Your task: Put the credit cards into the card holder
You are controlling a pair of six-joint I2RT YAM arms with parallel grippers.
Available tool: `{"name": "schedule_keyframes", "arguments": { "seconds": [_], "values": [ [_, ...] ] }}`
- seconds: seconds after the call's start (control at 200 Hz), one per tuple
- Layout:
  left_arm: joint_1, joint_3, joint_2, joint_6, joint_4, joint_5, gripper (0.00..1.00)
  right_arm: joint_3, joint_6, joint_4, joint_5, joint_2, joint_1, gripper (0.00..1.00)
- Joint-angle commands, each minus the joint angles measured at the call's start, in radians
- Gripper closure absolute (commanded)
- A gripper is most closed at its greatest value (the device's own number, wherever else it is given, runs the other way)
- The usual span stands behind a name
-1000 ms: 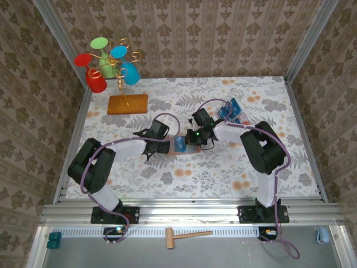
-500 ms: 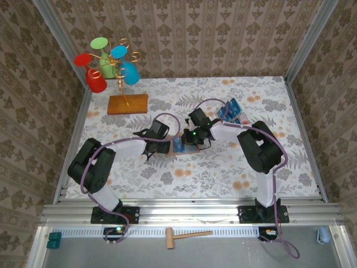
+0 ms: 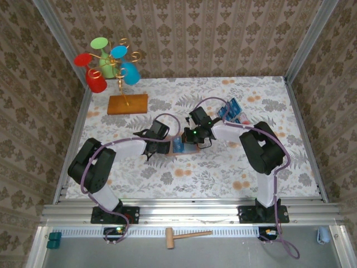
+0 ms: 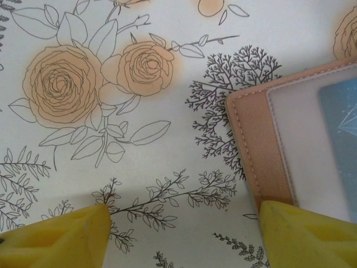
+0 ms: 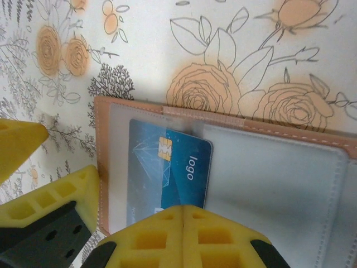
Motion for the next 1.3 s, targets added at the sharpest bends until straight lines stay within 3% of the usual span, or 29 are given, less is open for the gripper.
{"name": "schedule_keyframes", "arguments": {
  "seconds": [0.0, 1.295],
  "values": [
    [0.004, -0.011, 0.015, -0.006, 0.000, 0.005, 0.28, -0.014, -0.022, -0.033, 0.027, -0.034, -0.005, 1.00],
    [0.004, -0.009, 0.023, -0.005, 0.011, 0.014, 0.28, 0.038, 0.020, -0.007, -0.009, 0.073, 0.037, 1.00]
  ]
}}
